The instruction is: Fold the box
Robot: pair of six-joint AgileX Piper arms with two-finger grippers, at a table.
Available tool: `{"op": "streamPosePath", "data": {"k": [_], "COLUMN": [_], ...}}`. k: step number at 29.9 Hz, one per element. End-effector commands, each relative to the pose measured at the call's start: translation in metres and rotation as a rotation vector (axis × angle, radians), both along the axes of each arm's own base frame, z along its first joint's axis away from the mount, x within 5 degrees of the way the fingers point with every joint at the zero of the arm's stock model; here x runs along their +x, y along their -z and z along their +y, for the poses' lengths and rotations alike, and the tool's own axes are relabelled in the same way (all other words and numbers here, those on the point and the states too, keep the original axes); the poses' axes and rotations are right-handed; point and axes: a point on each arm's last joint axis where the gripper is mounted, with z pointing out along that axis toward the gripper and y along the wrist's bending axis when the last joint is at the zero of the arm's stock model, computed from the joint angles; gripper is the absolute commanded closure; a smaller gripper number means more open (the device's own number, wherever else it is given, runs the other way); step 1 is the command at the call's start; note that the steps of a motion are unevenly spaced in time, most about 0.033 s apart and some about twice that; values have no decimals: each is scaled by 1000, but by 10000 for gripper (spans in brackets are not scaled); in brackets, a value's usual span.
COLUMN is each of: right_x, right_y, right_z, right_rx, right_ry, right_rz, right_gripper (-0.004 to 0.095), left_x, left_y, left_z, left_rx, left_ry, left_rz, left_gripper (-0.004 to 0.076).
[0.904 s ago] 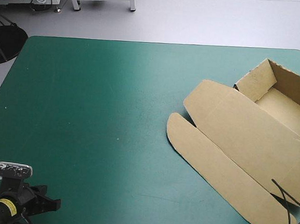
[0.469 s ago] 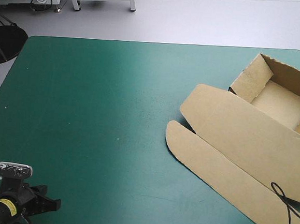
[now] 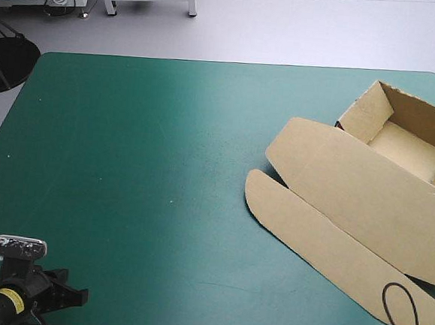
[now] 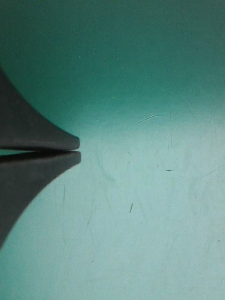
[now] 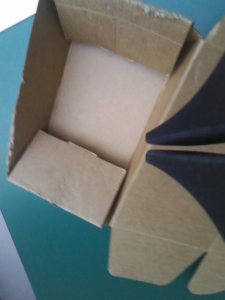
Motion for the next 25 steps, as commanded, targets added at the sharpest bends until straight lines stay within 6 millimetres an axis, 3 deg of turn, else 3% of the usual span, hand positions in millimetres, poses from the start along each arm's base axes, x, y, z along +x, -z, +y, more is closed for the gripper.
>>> {"op": "streamPosePath", "data": {"k": [1,6,14,20,25], "right_x": [-40,-87,-150,-170,-180], "right_y": [-10,21,78,136,168], "right_z": [48,90,123,131,133], "right_rx": [-61,-102,-161,-125,-136], "right_ry": [-148,-282,-382,-401,-407], "right_rz": [-61,-54,-99,-41,-33], "right_gripper": [921,921,921,921,921], "left_x": [5,5,6,6,6], "left_y": [-10,-10,-11,-11,-11], "left_z": [-2,-2,-2,-1,-1], "left_rx": [-22,-19,22,54,65], "left_ry": [7,6,48,81,95], "left_rz": [-55,-56,-77,-93,-97], "left_gripper": [733,733,733,733,733]}}
